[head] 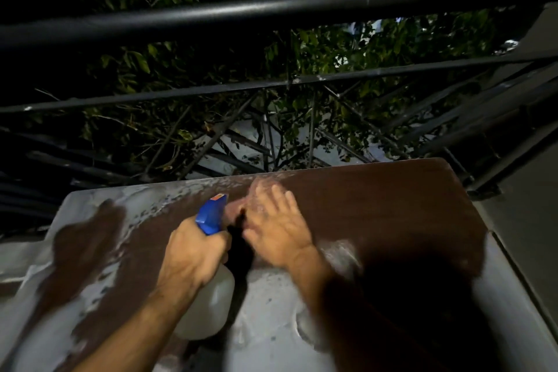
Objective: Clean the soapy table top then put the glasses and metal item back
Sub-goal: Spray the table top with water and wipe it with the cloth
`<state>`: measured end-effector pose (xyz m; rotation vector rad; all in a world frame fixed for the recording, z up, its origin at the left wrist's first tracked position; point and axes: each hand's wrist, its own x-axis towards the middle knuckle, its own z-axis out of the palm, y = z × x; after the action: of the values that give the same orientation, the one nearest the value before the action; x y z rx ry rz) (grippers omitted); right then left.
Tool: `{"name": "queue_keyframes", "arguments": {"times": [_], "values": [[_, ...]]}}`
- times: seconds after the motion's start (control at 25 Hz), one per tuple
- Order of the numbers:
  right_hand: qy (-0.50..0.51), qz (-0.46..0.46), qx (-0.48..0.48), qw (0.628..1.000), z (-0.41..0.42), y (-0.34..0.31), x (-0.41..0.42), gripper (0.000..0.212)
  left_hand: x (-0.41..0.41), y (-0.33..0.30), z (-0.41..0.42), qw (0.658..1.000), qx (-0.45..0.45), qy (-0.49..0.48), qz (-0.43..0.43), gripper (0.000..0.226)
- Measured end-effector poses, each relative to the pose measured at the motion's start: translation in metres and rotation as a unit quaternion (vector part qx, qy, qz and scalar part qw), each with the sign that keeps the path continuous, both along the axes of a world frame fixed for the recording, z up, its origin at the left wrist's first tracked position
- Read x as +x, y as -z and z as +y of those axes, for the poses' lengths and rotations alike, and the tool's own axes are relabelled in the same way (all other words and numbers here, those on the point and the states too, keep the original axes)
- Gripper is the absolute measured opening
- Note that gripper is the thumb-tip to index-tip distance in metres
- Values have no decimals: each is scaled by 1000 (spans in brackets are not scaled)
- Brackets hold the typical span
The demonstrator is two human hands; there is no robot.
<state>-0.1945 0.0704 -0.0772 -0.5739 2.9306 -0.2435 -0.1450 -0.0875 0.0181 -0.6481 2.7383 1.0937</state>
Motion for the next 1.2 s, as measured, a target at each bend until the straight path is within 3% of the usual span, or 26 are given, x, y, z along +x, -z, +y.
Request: {"name": "queue_keyframes", "arguments": {"times": [0.12, 0.2, 0.28, 0.36, 0.48, 0.56, 0.8, 0.96, 1.2], "values": [[-125, -1, 16, 992, -34, 5, 39, 62, 4, -4, -24, 1000, -3, -25, 8, 19], [-123, 34, 26, 991, -13, 4, 31, 60, 5, -6, -36, 999, -8, -35, 6, 17], [5, 33, 21, 999, 18, 5, 6, 56, 7, -4, -53, 999, -15, -43, 4, 17], [183, 2, 7, 983, 51, 4, -23, 58, 6, 1, -69, 999, -12, -40, 5, 21], [266, -20, 12, 964, 53, 6, -34, 62, 7, 4, -89, 999, 2, -52, -8, 22], [229, -8, 1, 973, 28, 5, -21, 63, 6, 5, -96, 998, 13, -57, -12, 19], [-55, -4, 44, 998, -73, 10, 60, 70, 6, 2, -106, 998, 10, -49, -30, 16], [-112, -14, 34, 993, -62, 16, 52, 62, 8, 1, -110, 999, 18, -33, -38, 21], [158, -21, 13, 987, -9, 6, -30, 62, 17, 5, -123, 997, 25, -61, -26, 26]]}}
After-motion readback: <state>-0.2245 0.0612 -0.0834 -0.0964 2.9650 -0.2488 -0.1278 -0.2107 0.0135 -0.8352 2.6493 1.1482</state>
